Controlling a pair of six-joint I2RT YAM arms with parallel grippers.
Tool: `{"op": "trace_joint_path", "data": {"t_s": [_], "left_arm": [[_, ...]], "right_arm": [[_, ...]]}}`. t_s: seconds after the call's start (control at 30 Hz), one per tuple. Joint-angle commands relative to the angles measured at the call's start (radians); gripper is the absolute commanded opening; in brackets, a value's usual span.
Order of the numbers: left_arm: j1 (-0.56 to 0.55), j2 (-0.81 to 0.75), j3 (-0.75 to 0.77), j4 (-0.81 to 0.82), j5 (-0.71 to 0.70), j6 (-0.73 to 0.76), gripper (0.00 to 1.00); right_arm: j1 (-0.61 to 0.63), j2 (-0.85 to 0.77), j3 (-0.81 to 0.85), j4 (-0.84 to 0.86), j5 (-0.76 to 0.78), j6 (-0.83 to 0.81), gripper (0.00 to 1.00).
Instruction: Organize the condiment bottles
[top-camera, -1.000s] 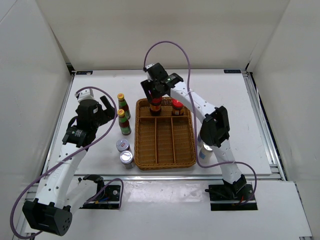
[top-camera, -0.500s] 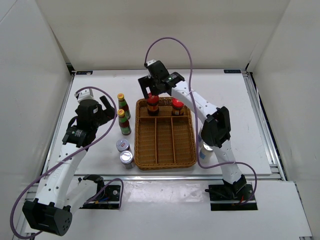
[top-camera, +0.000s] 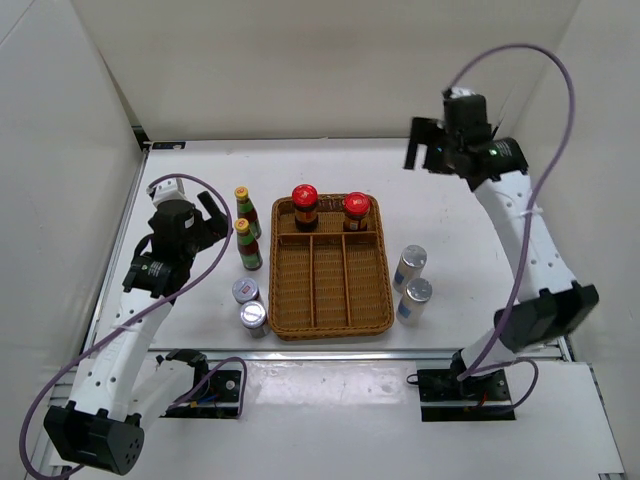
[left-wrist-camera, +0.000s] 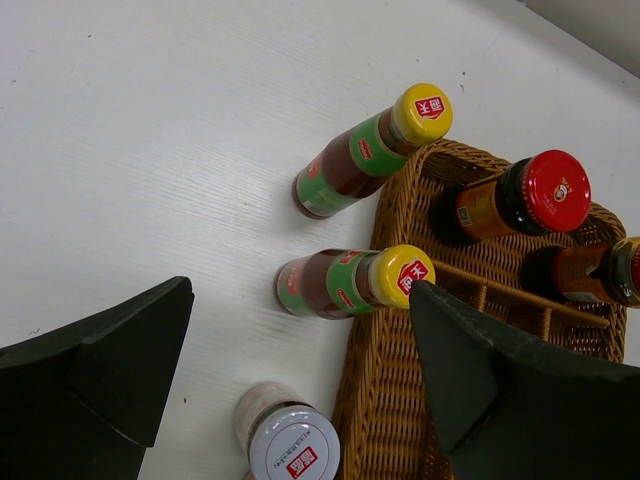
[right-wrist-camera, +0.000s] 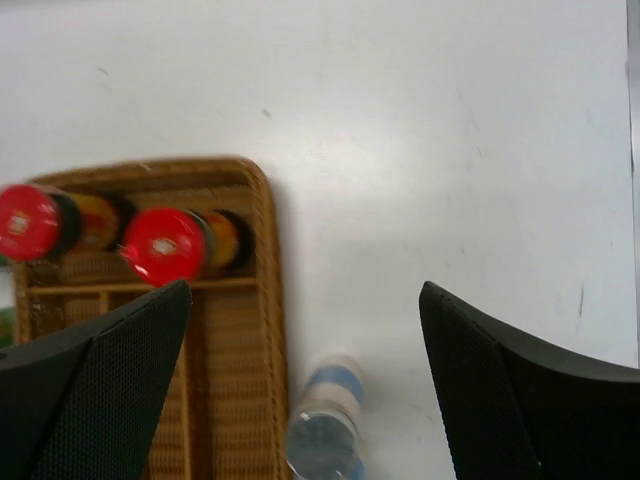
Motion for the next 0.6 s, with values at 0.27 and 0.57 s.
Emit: {"op": "trace_joint_path", "data": {"t_s": [0.27, 0.57], "left_arm": [[-0.004, -0.01, 0.0, 0.004, 0.005, -0.002, 1.0], [-0.004, -0.01, 0.0, 0.004, 0.005, -0.002, 1.0]], "right_arm": [[-0.026, -0.055, -0.426, -0.066, -0.142, 0.031, 0.91], [-0.026, -0.055, -0.57, -0.041, -0.185, 0.04, 0.88]]}}
